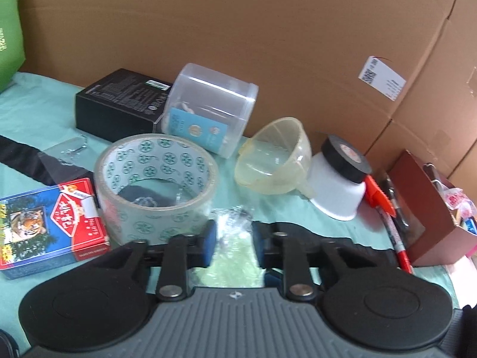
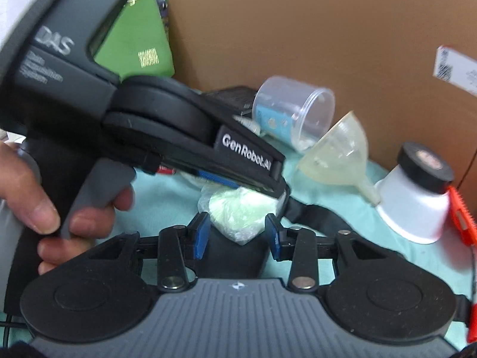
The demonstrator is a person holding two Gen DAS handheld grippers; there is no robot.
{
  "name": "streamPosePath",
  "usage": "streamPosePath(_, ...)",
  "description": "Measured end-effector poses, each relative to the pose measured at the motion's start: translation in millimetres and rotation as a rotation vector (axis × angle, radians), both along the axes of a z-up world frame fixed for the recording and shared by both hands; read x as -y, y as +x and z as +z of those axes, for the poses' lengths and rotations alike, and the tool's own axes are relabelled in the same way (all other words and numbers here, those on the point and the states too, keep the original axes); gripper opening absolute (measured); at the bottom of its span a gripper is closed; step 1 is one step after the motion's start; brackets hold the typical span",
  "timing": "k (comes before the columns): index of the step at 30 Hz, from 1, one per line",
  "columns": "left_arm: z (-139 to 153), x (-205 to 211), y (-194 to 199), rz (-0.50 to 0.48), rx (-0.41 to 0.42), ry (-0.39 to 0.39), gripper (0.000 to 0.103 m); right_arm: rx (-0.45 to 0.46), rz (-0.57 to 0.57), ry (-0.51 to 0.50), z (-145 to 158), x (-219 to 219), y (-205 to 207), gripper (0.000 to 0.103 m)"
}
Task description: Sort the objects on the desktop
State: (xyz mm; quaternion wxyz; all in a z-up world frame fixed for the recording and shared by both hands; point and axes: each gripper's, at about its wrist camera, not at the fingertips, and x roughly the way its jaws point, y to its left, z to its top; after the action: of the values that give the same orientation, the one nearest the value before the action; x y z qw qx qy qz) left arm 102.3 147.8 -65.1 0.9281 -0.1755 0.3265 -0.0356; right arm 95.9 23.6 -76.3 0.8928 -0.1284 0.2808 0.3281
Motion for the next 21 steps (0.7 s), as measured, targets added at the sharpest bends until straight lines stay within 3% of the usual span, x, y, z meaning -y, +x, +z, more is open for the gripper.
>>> streamPosePath(1,-0.3,-0.8,0.0,0.005,-0.001,0.003,0.011,0.001,-0.006,0.004,-0.5,0.6,-0.3,0.025)
streamPosePath(4,-0.4,-2.8,-1.1,0.009,-0.003,-0.004,0.001,-0.022,-0.031,0.033,2.8,6.7,0.4,0.0)
streamPosePath(9,7.2,-1.4,-11.0,-0.039,0.002,-0.077,0.0,-0.027,-0.049,0.076,12.9,17.6,-5.4,0.0)
streamPosePath(12,11.1,4.5,-18.5,-0.07,0.007,-0.082,0.0,-0.007,-0.048,0.1,25.4,28.1,-13.6,0.0)
streamPosePath(15,12.2,4.9,-26.7,-0.015,0.019,-0.056,0.0,-0.007,-0.034,0.087,26.3,34.8,-13.0,0.0)
streamPosePath(16,11.7,2.6,-29.0,0.018,0.027,-0.046,0.003,-0.007,-0.04,0.087,24.0,34.6,-12.9,0.003)
streamPosePath(18,9.1,-4.6,-30.2,0.058,0.023,-0.044,0.019,0.01,-0.049,0.072,19.7,30.4,-10.6,0.033)
streamPosePath(19,7.4,-8.3,-30.0,0.074,0.017,-0.05,0.038,0.023,-0.05,0.07,17.7,27.9,-9.6,0.045)
streamPosePath(21,3.4,-15.8,-28.2,0.076,0.013,-0.092,0.044,0.027,-0.031,0.068,12.8,21.1,-3.8,0.046)
